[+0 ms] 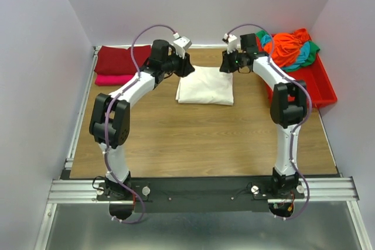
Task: Fold and stack the t-shirts
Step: Fold the tshirt, then neatly place the folded tshirt to the corner
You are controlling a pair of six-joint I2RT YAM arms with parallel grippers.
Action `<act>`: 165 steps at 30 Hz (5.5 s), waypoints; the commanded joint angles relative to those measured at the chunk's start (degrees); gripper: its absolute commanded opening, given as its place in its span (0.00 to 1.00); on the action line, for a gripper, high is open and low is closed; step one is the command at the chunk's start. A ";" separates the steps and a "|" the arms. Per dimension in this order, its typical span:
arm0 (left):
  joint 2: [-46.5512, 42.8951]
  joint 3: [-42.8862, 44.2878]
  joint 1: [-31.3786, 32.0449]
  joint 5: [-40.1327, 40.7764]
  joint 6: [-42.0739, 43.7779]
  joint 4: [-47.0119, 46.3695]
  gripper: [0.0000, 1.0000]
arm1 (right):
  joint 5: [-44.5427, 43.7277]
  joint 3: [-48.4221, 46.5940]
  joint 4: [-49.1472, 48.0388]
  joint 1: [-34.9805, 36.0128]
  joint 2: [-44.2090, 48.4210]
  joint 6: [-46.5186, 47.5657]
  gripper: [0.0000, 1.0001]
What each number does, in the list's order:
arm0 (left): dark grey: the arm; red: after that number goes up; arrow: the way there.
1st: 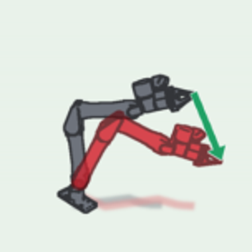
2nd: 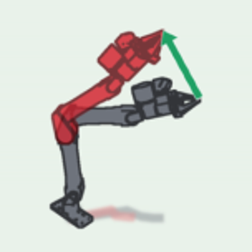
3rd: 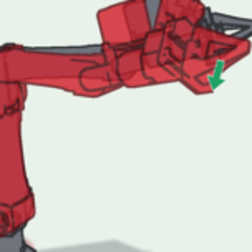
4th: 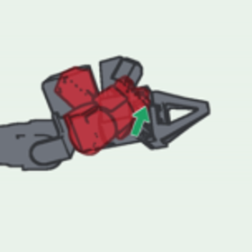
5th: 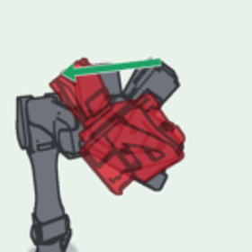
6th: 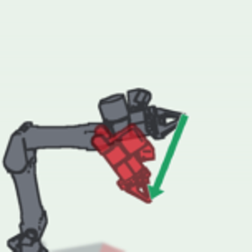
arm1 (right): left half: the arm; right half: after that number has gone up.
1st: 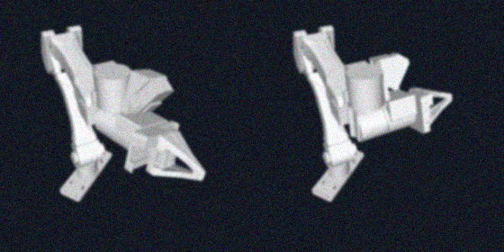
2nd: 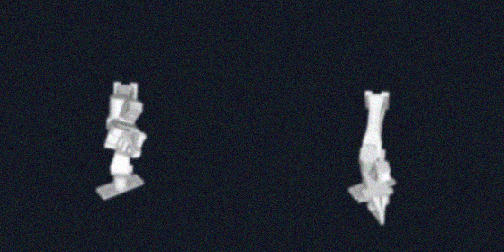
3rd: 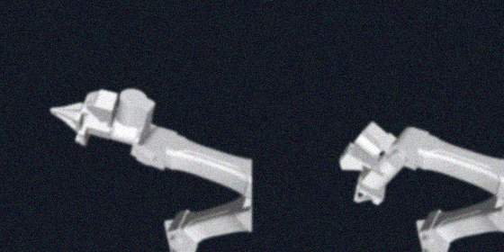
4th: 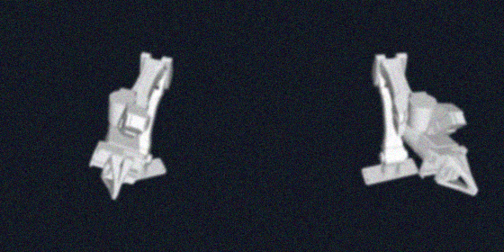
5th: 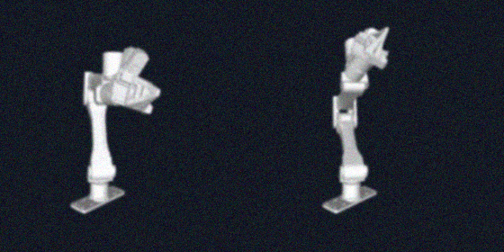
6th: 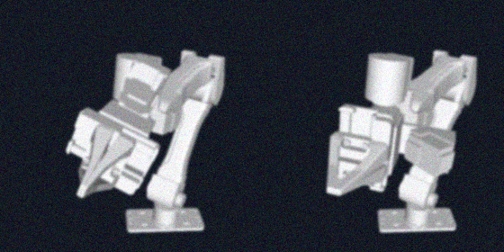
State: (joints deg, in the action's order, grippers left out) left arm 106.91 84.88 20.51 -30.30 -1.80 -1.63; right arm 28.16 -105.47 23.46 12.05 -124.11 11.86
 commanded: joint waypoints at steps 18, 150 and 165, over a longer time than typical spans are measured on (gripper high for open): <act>18.06 -2.97 0.67 2.08 -4.88 1.54 0.34 | -24.28 -8.17 5.98 -1.95 -10.09 -6.50 0.25; 12.97 36.94 -9.97 42.08 19.73 29.75 0.00 | 30.46 44.21 8.62 -18.38 39.21 18.11 0.83; 13.05 32.63 -10.05 38.13 18.06 29.05 0.00 | 30.90 44.03 9.06 -18.38 38.95 18.20 0.83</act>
State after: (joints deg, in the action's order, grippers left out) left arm 120.03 117.80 10.83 8.71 16.62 29.50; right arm 57.17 -61.63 31.18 -6.02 -85.08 29.65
